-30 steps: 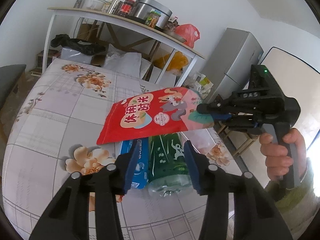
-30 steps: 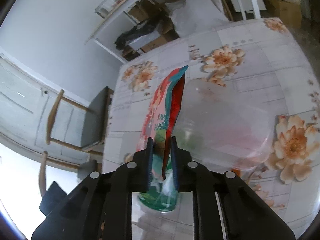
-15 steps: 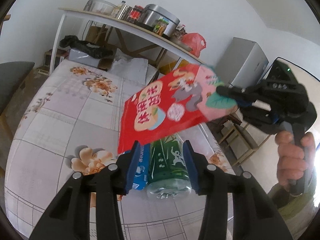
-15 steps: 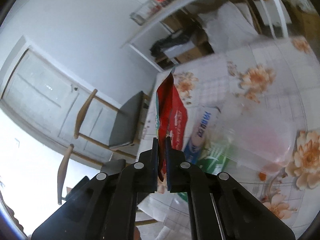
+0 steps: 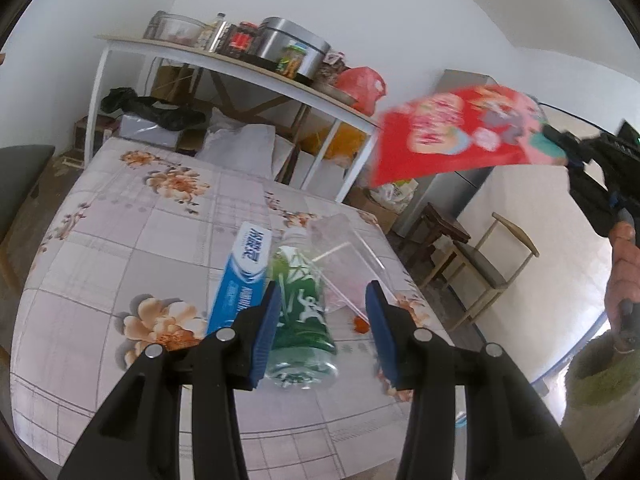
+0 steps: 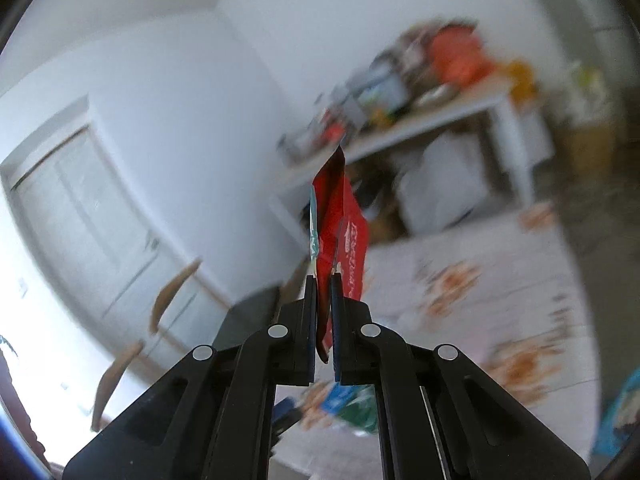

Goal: Collect trash
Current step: 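Hold the red snack bag with the right gripper while the left gripper reaches toward the clear plastic box, then grasp the clear plastic box with the left gripper and lift it, then carry the snack bag and plastic box to the wastebasket and release both, then move both tools back toward the table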

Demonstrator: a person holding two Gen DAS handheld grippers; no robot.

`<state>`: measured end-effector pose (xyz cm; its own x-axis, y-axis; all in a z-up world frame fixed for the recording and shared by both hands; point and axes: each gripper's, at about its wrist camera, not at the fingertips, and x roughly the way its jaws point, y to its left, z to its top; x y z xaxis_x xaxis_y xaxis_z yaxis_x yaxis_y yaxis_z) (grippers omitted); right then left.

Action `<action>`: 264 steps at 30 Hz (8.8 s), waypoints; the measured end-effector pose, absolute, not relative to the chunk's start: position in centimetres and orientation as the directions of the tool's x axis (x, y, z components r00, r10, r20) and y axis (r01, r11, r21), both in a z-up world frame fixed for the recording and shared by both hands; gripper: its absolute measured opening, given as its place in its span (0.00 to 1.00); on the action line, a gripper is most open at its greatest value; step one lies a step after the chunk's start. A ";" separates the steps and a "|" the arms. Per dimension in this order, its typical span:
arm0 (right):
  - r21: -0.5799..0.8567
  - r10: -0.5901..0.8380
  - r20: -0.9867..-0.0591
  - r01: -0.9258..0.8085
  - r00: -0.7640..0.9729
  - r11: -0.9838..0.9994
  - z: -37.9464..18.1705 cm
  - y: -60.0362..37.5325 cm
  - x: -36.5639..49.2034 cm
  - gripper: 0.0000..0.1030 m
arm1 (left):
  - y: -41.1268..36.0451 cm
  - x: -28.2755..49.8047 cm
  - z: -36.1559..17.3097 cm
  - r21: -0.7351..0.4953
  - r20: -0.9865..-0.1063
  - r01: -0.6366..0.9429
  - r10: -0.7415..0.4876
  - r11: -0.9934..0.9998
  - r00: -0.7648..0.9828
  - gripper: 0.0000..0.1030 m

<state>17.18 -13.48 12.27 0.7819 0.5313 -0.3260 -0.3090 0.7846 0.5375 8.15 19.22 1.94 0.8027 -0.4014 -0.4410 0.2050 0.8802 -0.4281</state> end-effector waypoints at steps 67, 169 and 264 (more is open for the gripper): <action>0.801 0.775 -0.598 0.131 0.205 0.584 -14.8 -23.9 20.1 0.17 | 0.5 13.1 -8.1 -0.299 -0.748 0.493 -0.522 0.817 0.410 0.14; 0.888 0.753 -0.447 0.139 0.483 0.438 -15.0 -29.1 18.1 0.01 | 1.5 32.2 5.9 -0.188 -0.909 0.687 -0.390 0.702 0.150 0.84; 0.683 0.324 -0.644 0.330 0.693 0.652 -14.4 -41.4 6.9 0.48 | -4.2 11.6 2.0 -0.187 -0.711 0.595 -0.525 0.782 0.467 0.94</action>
<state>6.87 -41.43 -14.37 0.6932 0.3237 -0.6440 0.3300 0.6518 0.6828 11.61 -4.23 2.03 0.4668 -0.5253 -0.7115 0.5946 0.7819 -0.1871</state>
